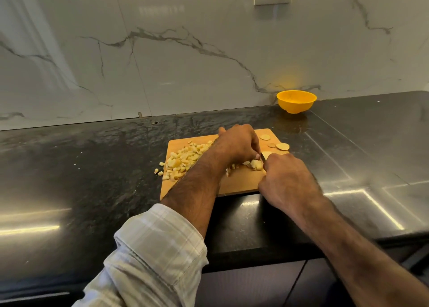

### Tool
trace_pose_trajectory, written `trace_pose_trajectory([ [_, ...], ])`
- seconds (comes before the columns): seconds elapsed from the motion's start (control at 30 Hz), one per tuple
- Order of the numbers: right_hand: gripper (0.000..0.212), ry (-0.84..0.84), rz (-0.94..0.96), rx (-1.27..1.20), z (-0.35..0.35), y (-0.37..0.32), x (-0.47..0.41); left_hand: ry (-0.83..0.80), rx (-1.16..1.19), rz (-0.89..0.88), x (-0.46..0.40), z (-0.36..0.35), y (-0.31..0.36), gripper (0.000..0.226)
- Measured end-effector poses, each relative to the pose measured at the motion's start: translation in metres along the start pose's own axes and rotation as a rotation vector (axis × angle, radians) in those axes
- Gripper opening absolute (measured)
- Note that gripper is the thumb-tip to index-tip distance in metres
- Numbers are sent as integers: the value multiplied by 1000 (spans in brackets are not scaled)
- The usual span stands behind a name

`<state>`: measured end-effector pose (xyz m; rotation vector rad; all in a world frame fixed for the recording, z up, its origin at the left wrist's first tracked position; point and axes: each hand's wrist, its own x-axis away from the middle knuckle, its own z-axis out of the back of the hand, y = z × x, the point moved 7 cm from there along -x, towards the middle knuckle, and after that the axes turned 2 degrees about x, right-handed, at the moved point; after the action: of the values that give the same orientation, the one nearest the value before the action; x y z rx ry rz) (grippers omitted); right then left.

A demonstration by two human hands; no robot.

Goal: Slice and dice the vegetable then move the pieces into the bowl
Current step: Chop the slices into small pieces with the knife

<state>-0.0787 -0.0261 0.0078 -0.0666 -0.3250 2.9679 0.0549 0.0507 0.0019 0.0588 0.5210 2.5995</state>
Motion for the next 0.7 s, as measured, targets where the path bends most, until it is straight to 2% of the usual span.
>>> trace_pose_trajectory([
  [0.13,33,-39,-7,-18,0,18,15,-16,-21,-10,-1,-1,3,4],
  [0.2,30,33,-19,-67,10,31,19,-34,-14,-42,0,-4,5,8],
  [0.27,26,86,-39,-82,21,41,19,-77,15,-80,0,-8,8,26],
  [0.37,29,54,-89,-84,21,51,16,-142,2,-134,0,-14,15,47],
  [0.47,37,-6,-85,-83,8,54,10,-168,-50,-167,-4,-16,17,44],
  [0.6,36,-2,-59,-110,6,53,-1,-184,-57,-165,-8,-17,15,33],
  [0.7,38,-23,-30,-130,7,49,-8,-130,-71,-154,-7,-12,15,28],
])
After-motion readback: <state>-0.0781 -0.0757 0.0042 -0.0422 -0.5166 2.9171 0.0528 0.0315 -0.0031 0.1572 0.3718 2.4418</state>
